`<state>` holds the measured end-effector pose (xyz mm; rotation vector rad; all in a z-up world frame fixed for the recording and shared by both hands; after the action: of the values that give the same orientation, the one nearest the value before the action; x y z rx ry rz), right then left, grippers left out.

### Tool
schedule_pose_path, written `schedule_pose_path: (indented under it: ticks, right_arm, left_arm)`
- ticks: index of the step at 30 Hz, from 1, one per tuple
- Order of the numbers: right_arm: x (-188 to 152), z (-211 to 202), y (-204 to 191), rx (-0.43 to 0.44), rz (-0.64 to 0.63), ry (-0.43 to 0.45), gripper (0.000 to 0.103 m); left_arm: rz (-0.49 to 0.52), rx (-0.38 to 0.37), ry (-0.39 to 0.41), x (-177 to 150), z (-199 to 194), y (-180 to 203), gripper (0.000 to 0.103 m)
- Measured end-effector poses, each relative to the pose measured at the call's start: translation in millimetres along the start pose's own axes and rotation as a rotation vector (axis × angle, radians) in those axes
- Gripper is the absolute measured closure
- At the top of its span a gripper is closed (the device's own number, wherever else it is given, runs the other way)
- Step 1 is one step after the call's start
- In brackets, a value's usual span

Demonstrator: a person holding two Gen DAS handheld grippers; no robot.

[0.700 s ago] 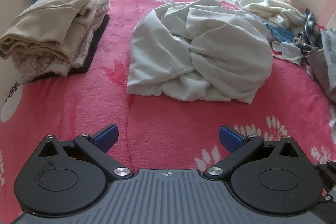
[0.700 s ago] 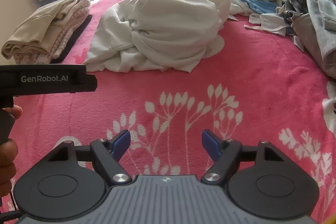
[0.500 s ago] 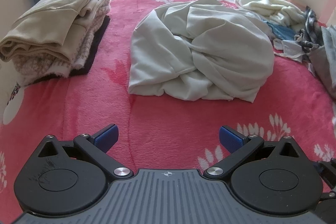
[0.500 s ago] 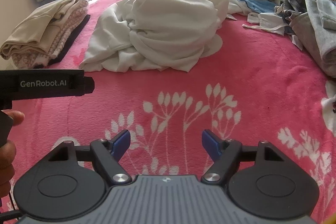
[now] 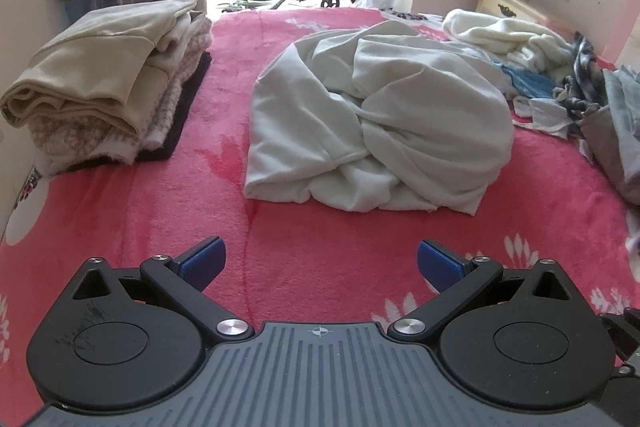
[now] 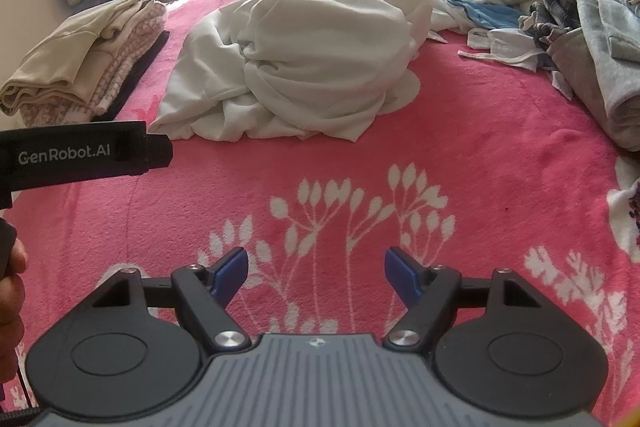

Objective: Fold clothes

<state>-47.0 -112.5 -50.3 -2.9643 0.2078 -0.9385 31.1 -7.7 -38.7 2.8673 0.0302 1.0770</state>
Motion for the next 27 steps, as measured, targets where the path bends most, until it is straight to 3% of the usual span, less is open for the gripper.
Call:
schedule_pose_path:
  ticks: [7, 27]
  right_arm:
    - [0.5, -0.4, 1.3, -0.004, 0.006, 0.001, 0.025]
    - [0.5, -0.3, 2.5, -0.01, 0.012, -0.006, 0.025]
  left_arm:
    - [-0.027, -0.008, 0.009, 0.8, -1.2, -0.5, 0.0]
    - [0.005, 0.095, -0.006, -3.7, 4.6, -4.9, 0.0]
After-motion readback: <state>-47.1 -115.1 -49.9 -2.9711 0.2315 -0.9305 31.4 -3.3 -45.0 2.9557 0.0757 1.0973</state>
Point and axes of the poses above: each gripper's, at about its wrist camera, not at the fingertips, and z roughly the way its jaws point, y to its right, x to its top, the point moved 5 cm from there along z, roughly the way its jaws point, and after that the axes turned 4 degrees about -z, right-handed, at the moved point
